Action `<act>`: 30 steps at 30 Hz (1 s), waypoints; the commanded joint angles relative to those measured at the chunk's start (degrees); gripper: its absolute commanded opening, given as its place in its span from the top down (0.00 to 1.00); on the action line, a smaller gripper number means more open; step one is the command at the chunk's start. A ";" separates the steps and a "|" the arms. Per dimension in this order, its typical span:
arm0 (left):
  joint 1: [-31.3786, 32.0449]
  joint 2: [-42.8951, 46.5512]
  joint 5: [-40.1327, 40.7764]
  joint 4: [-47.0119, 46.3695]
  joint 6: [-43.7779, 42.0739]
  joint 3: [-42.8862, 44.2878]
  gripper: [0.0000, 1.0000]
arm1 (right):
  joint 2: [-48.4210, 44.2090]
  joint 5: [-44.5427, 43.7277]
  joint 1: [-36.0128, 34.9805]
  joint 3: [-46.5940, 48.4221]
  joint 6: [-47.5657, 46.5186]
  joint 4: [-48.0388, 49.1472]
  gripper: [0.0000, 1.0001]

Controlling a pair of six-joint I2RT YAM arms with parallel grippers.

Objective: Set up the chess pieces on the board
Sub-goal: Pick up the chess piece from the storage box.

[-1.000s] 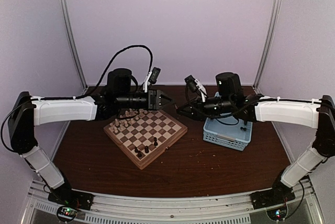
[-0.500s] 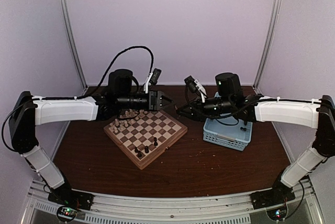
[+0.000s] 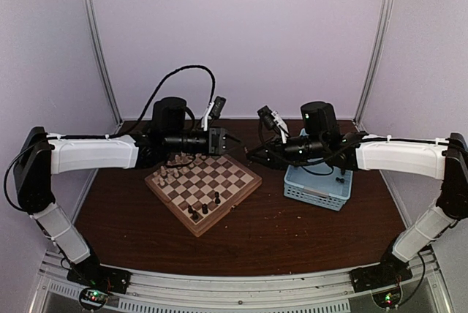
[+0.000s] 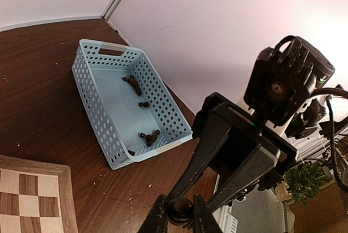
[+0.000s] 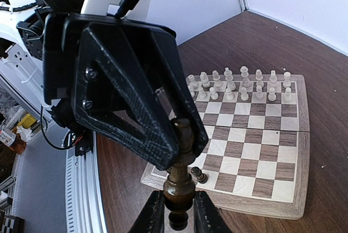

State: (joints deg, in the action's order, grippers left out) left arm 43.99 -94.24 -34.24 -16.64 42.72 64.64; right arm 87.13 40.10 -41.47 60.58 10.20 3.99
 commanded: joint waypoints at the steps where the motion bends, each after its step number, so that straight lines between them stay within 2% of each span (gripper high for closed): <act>1: 0.22 -0.23 -0.37 -2.78 -0.36 1.80 0.87 | -0.63 -0.63 -0.45 0.86 -0.87 0.14 0.77; 6: 0.18 0.68 0.03 -2.65 -0.67 1.63 0.90 | -2.01 -2.78 -0.45 -1.12 -0.55 2.84 0.68; 15: 0.14 2.43 1.42 -3.24 0.22 0.92 0.90 | -4.87 -6.59 -0.43 -5.16 1.36 7.42 0.51; 21: -0.35 3.07 1.54 -7.29 3.94 0.35 0.90 | -8.44 -8.68 -0.59 -10.65 5.95 17.27 0.50; 25: -0.97 2.82 1.35 -7.84 5.63 1.54 0.90 | -11.27 -12.07 -2.73 -14.04 3.70 21.57 0.47; 30: -1.79 2.42 0.44 -11.94 10.47 2.42 0.90 | -13.63 -16.93 -3.35 -17.23 3.79 26.69 0.47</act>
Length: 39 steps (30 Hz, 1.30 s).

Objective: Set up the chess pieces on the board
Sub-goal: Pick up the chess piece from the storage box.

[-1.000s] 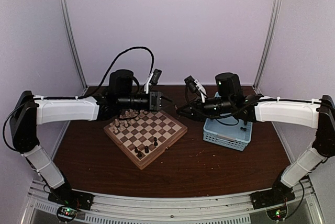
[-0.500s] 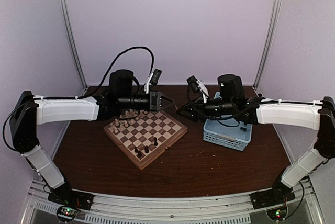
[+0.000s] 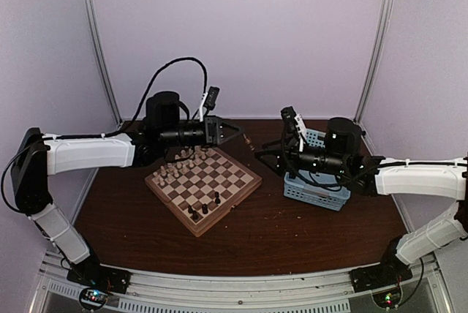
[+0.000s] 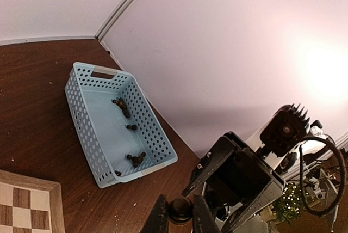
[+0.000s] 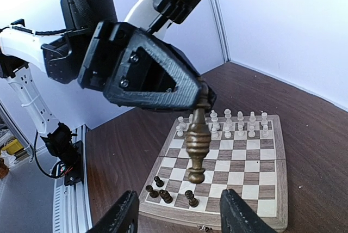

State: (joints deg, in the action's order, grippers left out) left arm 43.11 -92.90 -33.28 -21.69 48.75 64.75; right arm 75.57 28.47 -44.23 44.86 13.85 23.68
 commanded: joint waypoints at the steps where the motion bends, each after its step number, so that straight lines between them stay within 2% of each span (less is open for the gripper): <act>1: -0.92 0.95 -0.67 -7.67 5.26 2.57 0.90 | -2.17 -5.75 -0.57 -1.49 0.39 7.45 0.48; 12: -1.63 -0.67 -2.40 -14.95 14.01 3.54 0.90 | 0.67 -7.03 -0.95 -1.10 4.61 16.36 0.56; 21: -1.63 -0.96 -2.70 -15.26 15.08 3.89 0.90 | 3.89 -5.44 -1.04 1.53 5.48 18.79 0.58; 25: -1.63 -1.34 -2.82 -15.89 15.68 3.89 0.90 | 4.45 -5.53 -1.04 2.10 5.66 19.91 0.64; 34: -1.63 -2.06 -3.21 -17.22 16.72 3.76 0.90 | 4.74 -4.93 -1.04 2.99 5.49 20.22 0.65; 39: -1.63 -1.85 -3.20 -17.40 16.73 3.63 0.91 | 5.02 -5.08 -1.04 3.56 5.49 19.74 0.76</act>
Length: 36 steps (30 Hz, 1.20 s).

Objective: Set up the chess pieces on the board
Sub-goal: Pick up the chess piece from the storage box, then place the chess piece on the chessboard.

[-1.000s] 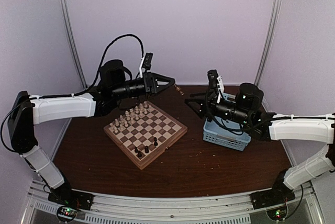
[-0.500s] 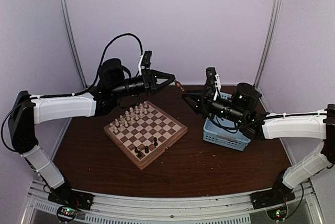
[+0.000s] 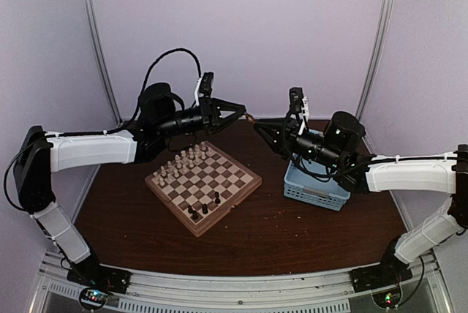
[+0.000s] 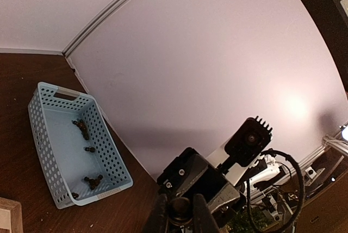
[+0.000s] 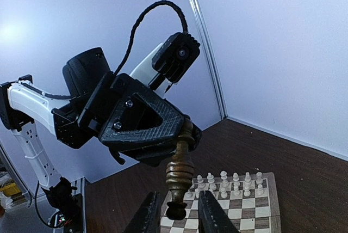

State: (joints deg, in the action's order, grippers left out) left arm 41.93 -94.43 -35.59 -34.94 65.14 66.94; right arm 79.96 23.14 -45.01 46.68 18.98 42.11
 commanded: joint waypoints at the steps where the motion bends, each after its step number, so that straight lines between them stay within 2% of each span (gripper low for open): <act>1: -0.45 -0.31 -0.83 -4.12 0.29 1.44 0.91 | 0.61 0.23 -0.25 1.75 0.35 1.37 0.78; 7: -0.45 -0.23 -0.93 -4.44 0.47 1.18 0.91 | 0.89 -0.02 -0.25 1.93 0.70 1.13 0.82; 10: -0.47 -0.21 -0.90 -4.42 0.34 1.18 0.91 | 0.74 -0.15 -0.20 2.01 0.66 0.80 0.90; 18: -1.39 1.27 -0.30 -1.13 -3.65 0.73 0.91 | -1.22 -1.26 -0.25 0.85 0.00 -2.29 1.00; 21: -2.09 4.04 1.51 4.72 -9.67 -0.29 0.91 | -2.53 -3.80 -0.17 -0.89 -1.06 -6.03 1.00; 25: -2.12 8.41 6.58 20.80 -22.47 -0.89 0.90 | -4.90 -9.09 0.16 -2.28 -4.12 -14.55 1.00; 28: -2.12 11.06 9.99 29.05 -30.50 -1.71 0.90 | -6.00 -12.39 0.87 -2.54 -6.97 -20.60 1.00; 32: -2.12 12.95 13.53 38.00 -37.38 -2.65 0.90 | -4.45 -18.39 1.73 0.34 -8.92 -27.97 1.00; 36: -1.84 13.42 14.65 42.64 -41.80 -4.52 0.90 | -1.46 -20.79 2.68 3.94 -9.63 -31.52 1.00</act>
State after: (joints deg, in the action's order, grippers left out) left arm 40.05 -81.60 -24.23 -1.15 32.36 64.82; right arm 76.36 7.88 -43.31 46.52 11.64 16.56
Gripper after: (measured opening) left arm 0.123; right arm 0.098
